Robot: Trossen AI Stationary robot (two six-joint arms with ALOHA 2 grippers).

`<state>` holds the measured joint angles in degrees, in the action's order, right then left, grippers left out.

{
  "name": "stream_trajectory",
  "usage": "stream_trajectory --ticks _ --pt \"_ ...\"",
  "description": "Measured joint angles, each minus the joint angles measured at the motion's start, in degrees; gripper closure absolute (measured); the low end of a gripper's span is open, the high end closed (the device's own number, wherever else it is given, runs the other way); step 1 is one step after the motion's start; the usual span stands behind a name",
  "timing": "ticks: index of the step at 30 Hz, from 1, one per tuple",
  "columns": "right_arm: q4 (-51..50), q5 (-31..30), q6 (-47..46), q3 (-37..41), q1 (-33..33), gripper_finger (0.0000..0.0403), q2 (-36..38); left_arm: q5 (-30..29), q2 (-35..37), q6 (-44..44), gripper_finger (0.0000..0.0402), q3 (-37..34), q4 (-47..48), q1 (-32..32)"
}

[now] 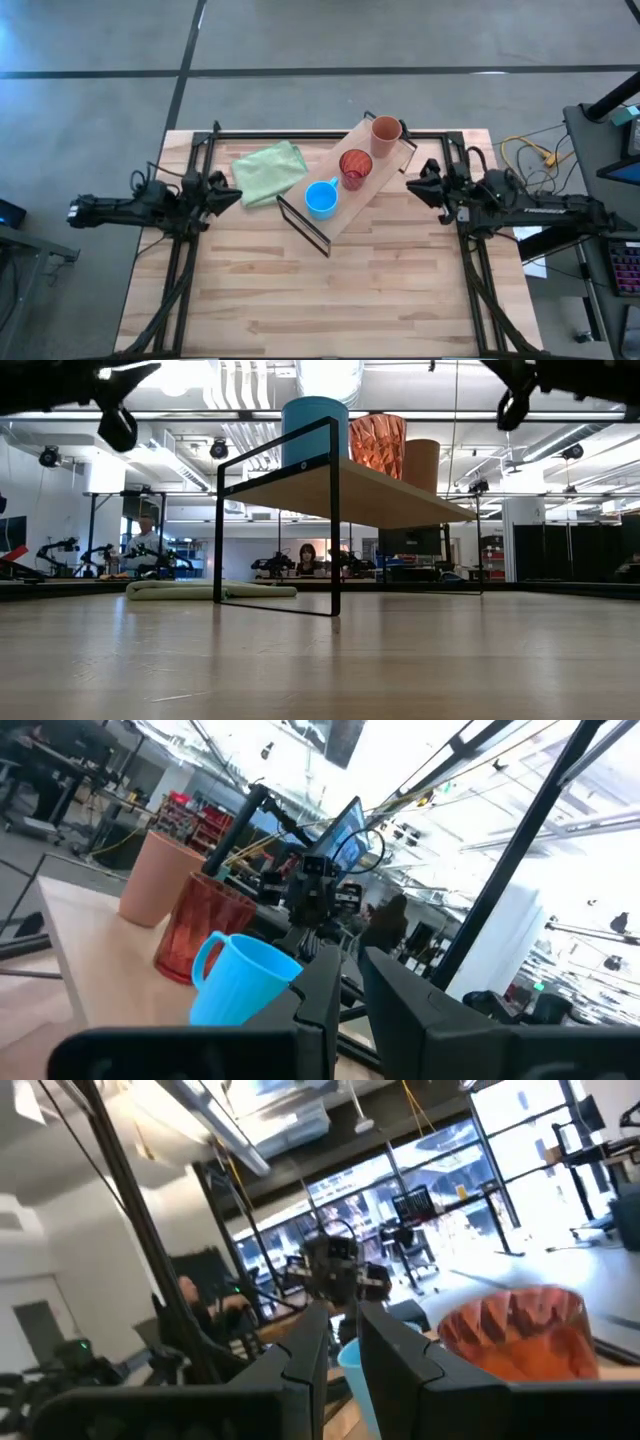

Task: Stack small to large cups/mugs on shelf
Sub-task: Return to Home Position

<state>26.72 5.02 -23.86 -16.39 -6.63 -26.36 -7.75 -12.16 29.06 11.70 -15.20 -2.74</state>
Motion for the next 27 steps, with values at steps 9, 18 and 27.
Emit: stream_trajectory --ticks 9,18,27 --pt "11.65 -0.07 -6.14 12.16 0.0 0.0349 2.87 8.35 7.75 -4.91 0.0368 -10.24 -13.31 0.0" --pt "15.54 -0.07 -4.87 15.9 0.0 0.0349 4.05 11.85 10.63 -8.07 0.0368 -11.23 -6.93 0.02" --pt "6.44 -0.57 -4.88 15.9 -0.02 0.0349 4.03 11.76 10.71 -8.62 0.0368 -11.27 -0.7 0.02"
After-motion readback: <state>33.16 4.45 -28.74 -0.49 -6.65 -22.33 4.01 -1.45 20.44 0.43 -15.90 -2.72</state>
